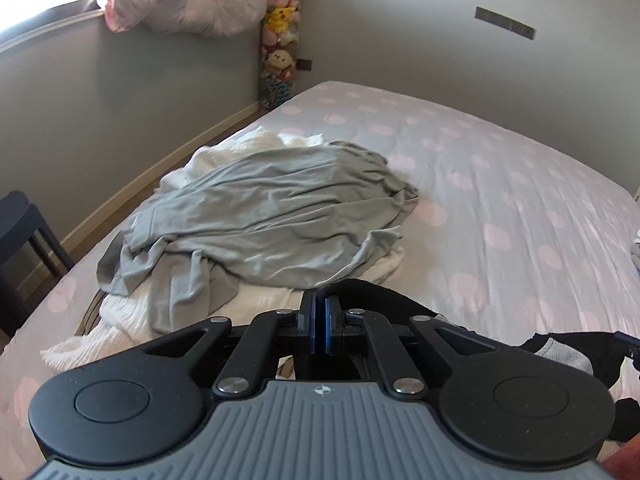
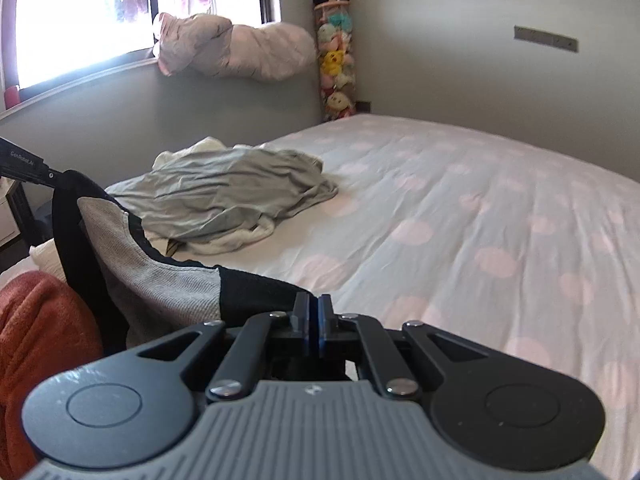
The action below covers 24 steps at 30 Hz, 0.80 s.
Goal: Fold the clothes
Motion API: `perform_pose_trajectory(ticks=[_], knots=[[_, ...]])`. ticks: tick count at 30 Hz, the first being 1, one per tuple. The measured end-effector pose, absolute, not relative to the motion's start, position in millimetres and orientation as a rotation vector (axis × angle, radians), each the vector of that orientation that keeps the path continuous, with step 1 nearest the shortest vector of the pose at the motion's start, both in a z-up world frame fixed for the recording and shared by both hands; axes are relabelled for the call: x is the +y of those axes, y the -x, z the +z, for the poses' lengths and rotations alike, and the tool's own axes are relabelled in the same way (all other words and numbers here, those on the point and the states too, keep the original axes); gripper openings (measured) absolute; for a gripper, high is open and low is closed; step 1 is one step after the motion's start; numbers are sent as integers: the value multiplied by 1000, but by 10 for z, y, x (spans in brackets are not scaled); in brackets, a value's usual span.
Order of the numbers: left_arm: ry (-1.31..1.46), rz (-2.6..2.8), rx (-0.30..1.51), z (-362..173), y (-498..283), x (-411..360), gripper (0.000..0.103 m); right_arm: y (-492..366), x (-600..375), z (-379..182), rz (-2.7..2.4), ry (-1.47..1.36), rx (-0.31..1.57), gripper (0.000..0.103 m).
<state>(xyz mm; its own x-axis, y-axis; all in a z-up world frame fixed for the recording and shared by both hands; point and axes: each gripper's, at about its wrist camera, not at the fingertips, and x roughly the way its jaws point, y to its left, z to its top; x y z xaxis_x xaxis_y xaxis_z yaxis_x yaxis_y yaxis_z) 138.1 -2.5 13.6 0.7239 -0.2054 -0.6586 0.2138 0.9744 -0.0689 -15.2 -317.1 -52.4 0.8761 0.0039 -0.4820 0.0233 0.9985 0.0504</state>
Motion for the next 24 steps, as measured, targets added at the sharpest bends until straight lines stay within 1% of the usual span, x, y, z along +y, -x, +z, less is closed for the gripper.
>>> perform_pose_trajectory(ticks=[2, 6, 10, 12, 14, 19, 24], knots=[[-27, -277, 680, 293, -1300, -183, 2, 330, -3276, -322, -76, -28, 435, 3], [-59, -366, 582, 622, -1115, -518, 2, 649, -3519, 67, -150, -22, 367, 3], [-88, -429, 511, 882, -928, -772, 2, 920, -3642, 241, -192, -28, 346, 3], [-100, -449, 498, 950, -853, -862, 2, 1011, -3662, 231, -197, -18, 378, 3], [-130, -461, 534, 893, -847, -926, 2, 1037, -3703, 127, -193, -31, 443, 3], [-192, -432, 706, 353, -1044, -1015, 2, 910, -3851, -441, -164, -141, 640, 3], [-204, -387, 814, -42, -1162, -921, 2, 725, -3777, -938, -104, -199, 816, 3]])
